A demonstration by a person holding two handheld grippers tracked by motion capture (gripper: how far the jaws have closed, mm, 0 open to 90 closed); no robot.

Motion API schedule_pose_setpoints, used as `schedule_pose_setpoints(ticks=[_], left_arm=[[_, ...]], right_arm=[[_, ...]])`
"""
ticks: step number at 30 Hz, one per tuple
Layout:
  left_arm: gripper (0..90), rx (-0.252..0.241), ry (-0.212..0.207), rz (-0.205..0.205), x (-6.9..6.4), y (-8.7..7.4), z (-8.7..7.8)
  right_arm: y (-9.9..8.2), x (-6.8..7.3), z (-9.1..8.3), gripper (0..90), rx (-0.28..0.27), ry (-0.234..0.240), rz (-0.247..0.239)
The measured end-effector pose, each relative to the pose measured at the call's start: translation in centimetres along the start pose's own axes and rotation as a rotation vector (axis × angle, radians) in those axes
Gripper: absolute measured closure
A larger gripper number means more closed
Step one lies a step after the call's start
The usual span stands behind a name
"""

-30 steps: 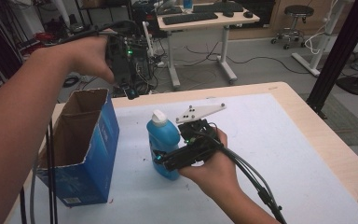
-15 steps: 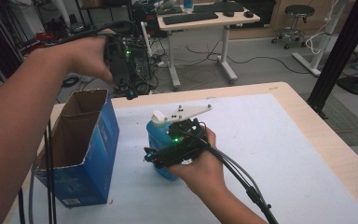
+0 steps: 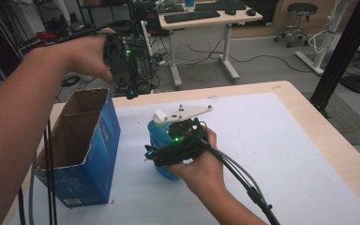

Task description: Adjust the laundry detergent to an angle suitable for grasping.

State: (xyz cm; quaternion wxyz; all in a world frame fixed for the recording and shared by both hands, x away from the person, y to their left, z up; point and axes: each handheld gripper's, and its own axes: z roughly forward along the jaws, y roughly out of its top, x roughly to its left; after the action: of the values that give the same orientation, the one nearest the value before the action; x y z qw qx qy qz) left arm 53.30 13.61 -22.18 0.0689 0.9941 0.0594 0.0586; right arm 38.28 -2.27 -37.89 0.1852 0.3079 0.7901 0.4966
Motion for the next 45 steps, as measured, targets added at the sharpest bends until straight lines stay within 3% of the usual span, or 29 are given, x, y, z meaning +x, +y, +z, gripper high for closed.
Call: schedule_pose_setpoints(ticks=[1,23,26,45], left_arm=[[1.7,0.004,0.002,0.001,-0.07,0.07,0.12],[1.7,0.007,0.002,-0.003,0.02,-0.11,0.05],[1.7,0.007,0.002,-0.004,0.02,-0.10,0.04],[1.7,0.002,0.002,-0.003,0.08,0.01,0.22]], right_arm=[[0.01,0.03,-0.06,13.2,-0.003,0.001,-0.009],[0.03,0.23,-0.16,26.7,-0.010,-0.007,-0.028],[0.08,0.29,-0.26,33.2,-0.020,-0.011,-0.034],[0.03,0.39,-0.18,39.1,-0.028,-0.025,-0.040]])
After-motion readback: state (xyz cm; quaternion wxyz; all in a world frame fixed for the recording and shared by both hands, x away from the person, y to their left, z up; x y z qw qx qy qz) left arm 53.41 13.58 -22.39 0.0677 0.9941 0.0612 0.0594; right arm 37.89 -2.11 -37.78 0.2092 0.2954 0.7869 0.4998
